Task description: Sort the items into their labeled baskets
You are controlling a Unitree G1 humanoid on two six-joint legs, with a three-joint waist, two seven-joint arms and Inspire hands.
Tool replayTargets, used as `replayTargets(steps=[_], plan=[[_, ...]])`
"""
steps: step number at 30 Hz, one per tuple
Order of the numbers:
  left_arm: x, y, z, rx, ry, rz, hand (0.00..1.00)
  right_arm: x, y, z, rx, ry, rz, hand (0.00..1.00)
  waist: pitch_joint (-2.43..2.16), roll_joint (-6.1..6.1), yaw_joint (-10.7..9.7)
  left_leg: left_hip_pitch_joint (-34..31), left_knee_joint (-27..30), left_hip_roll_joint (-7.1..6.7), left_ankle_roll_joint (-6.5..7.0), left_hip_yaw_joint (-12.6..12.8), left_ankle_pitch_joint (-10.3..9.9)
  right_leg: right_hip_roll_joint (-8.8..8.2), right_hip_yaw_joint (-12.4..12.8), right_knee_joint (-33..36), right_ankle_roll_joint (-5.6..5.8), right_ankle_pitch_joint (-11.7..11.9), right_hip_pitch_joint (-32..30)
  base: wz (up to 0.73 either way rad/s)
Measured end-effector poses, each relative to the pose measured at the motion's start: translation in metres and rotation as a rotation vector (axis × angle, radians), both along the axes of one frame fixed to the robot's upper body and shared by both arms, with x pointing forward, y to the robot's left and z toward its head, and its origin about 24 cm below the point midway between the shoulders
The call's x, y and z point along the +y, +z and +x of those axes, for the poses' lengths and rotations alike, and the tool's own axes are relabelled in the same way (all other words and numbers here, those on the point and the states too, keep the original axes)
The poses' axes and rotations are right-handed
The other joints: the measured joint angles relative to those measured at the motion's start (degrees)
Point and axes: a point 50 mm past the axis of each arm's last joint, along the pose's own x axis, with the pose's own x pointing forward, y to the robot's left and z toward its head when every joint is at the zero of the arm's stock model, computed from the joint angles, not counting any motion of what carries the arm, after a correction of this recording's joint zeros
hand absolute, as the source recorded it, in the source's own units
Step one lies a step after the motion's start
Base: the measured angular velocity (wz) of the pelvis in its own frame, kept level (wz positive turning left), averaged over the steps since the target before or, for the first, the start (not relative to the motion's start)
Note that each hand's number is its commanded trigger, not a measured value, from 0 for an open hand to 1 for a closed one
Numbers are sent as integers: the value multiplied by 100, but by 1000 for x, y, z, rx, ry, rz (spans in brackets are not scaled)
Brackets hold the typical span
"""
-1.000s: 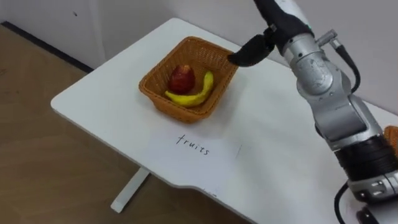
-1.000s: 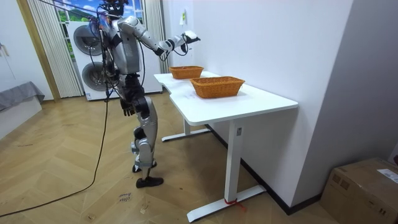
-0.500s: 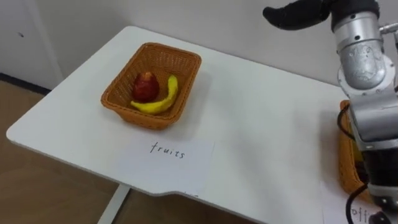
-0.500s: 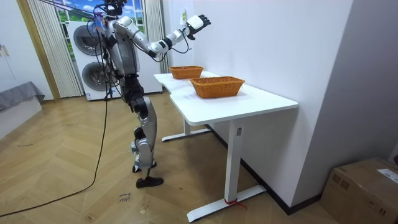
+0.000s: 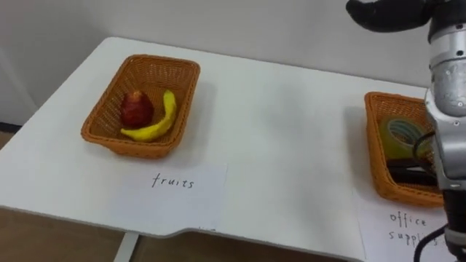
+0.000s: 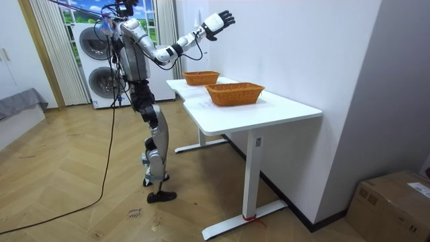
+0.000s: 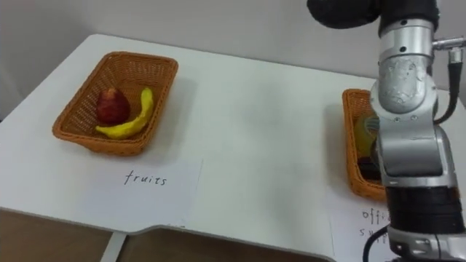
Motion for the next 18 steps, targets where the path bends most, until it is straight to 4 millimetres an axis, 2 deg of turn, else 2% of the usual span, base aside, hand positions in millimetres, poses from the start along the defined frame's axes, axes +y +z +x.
replayTargets(steps=[5, 8, 13, 16, 18], plan=[[1, 1, 1, -22, 5, 19, 0, -8, -12, -8, 19, -15, 40, 0, 13, -35, -145, 92, -50, 36, -3, 113, -29, 35, 121, -2, -3, 3, 32, -11], [0, 1, 3, -38, 4, 31, 0, -20, -17, -14, 23, -56, 75, 0, 30, -12, -218, 97, -49, 59, -2, 202, -56, 52, 176, -10, -3, 4, 11, -13], [-1, 2, 7, -67, -2, 24, 0, -39, -24, -26, -12, -144, 143, 0, 86, 73, -339, 133, -55, 72, -8, 257, -80, 72, 229, -9, -4, 4, 13, -8], [-1, 2, 8, -80, -6, 26, 0, -49, -37, -35, -2, -183, 195, 0, 90, 90, -403, 180, -104, 101, -20, 349, -83, 105, 344, -12, -5, 4, 7, -15], [-1, 2, 7, -81, -4, 36, 0, -57, -51, -45, 28, -218, 233, 0, 74, 80, -425, 181, -127, 121, -37, 412, -94, 137, 427, -12, -12, 9, -37, -21]])
